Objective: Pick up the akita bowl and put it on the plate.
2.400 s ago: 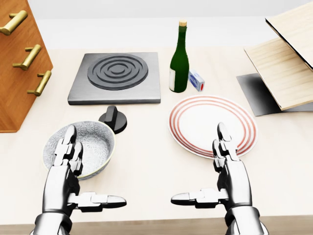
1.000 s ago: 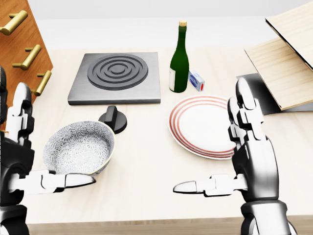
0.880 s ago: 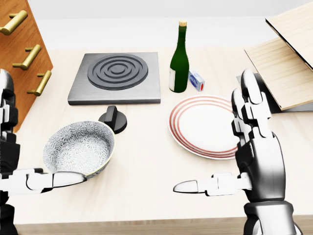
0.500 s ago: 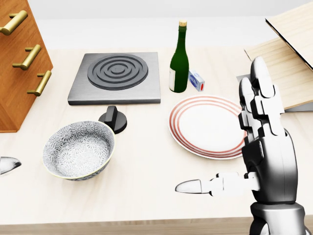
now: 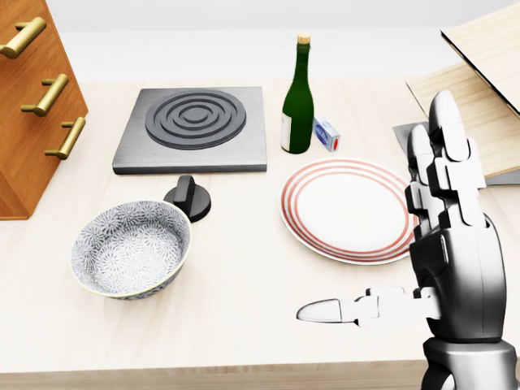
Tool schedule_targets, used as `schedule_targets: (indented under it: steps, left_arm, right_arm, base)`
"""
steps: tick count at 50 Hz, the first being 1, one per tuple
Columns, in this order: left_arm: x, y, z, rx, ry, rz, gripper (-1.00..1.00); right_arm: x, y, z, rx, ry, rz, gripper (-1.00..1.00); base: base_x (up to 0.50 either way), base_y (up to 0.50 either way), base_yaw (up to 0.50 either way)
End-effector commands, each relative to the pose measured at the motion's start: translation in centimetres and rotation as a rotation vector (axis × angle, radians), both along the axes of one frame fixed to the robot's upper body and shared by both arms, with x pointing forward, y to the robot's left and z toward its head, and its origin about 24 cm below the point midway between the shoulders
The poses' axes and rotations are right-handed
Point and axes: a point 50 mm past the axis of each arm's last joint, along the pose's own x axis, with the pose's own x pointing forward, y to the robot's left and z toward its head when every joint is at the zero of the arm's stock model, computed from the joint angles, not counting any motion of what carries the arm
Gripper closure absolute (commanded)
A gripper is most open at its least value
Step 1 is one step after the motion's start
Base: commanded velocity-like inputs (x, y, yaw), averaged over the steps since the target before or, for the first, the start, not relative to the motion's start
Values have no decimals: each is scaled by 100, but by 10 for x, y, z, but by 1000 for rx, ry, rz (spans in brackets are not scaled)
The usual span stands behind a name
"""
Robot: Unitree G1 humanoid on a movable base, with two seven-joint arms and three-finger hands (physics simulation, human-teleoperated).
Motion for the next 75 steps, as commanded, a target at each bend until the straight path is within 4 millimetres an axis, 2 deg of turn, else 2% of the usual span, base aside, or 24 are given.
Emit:
schedule_targets:
  steps: [1,11,16,17,20,27,37,48,55,75]
  left_arm:
    - [-30,40,16,-59,-53,138,-100]
    - [-68,83,30,-116,-93,304,-100]
    - [-79,95,31,-127,-89,353,-100]
    - [-84,103,29,-141,-75,400,-100]
    - [-87,112,24,-158,-50,434,-100]
    - [-82,130,4,-192,70,512,-100]
    - [-80,168,-33,-303,266,594,-100]
    - [-89,176,-36,-334,271,617,-100]
    - [-97,182,-37,-354,271,633,-100]
    - [-101,184,-37,-367,267,636,-100]
  right_arm:
    - [1,-3,-3,5,13,-7,-100]
    - [7,-5,-13,18,64,-6,-100]
    - [7,-4,-16,23,75,-3,-100]
    - [6,-3,-14,22,67,-2,-100]
    - [5,-4,-13,24,61,-3,-100]
    - [5,-6,-13,38,61,-9,-100]
    - [11,-14,-19,152,84,-35,-98]
    - [9,-13,-7,158,28,-40,-98]
    - [9,-10,-6,142,22,-32,-98]
    - [9,-9,-7,132,31,-15,-98]
  base:
    - [0,0,0]
    - [0,0,0]
    - [0,0,0]
    - [0,0,0]
    - [0,0,0]
    - [0,0,0]
    - [0,0,0]
    - [0,0,0]
    - [0,0,0]
    - [0,0,0]
